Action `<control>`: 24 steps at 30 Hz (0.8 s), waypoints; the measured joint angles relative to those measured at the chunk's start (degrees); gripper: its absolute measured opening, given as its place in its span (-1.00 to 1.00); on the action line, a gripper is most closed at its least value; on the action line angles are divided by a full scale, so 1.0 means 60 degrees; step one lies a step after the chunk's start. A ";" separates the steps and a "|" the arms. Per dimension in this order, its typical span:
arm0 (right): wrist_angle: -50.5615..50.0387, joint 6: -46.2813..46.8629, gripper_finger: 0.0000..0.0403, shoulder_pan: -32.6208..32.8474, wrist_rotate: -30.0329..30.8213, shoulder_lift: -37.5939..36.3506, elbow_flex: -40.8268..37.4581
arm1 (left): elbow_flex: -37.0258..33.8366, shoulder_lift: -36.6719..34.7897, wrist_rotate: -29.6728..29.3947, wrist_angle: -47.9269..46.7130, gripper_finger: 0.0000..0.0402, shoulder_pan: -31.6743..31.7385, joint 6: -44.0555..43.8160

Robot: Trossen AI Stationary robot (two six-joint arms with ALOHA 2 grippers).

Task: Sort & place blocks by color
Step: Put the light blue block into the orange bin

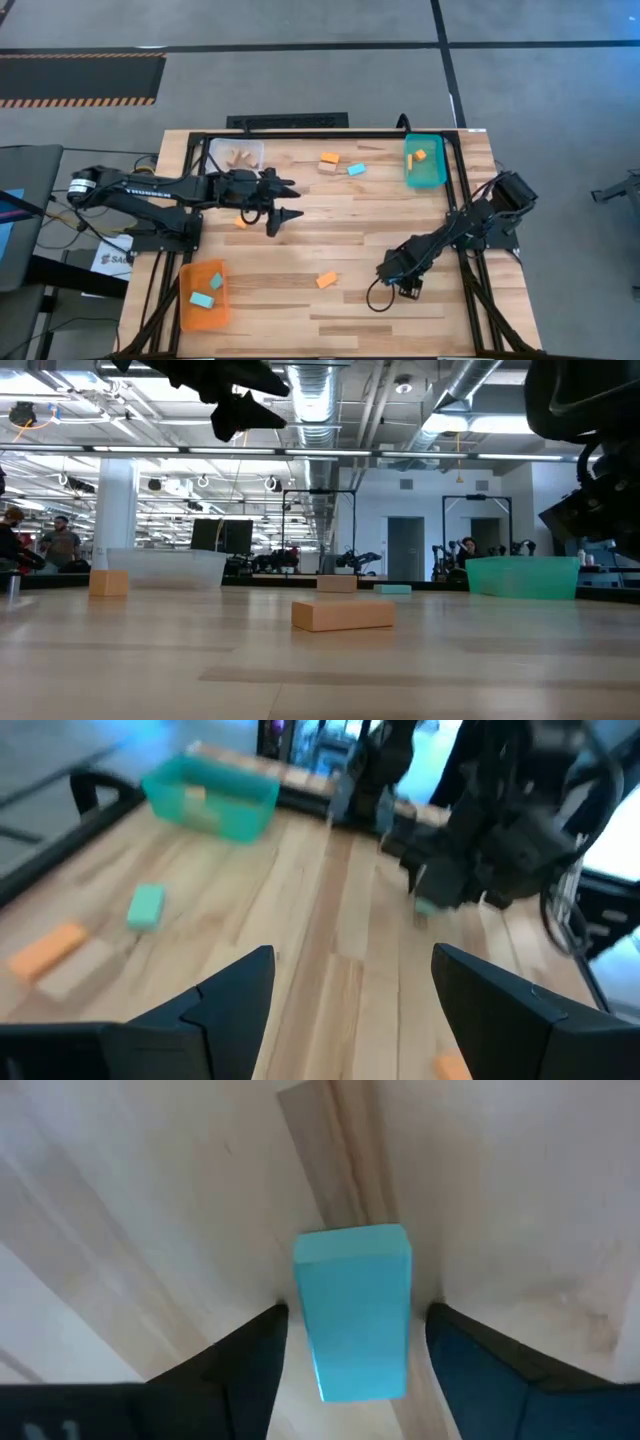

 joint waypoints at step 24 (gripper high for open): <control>0.5974 -0.1460 -0.47 -0.1789 0.1808 -0.2584 0.1076 | -0.0567 -0.2142 -0.1801 -0.2271 0.29 -0.1588 -0.4120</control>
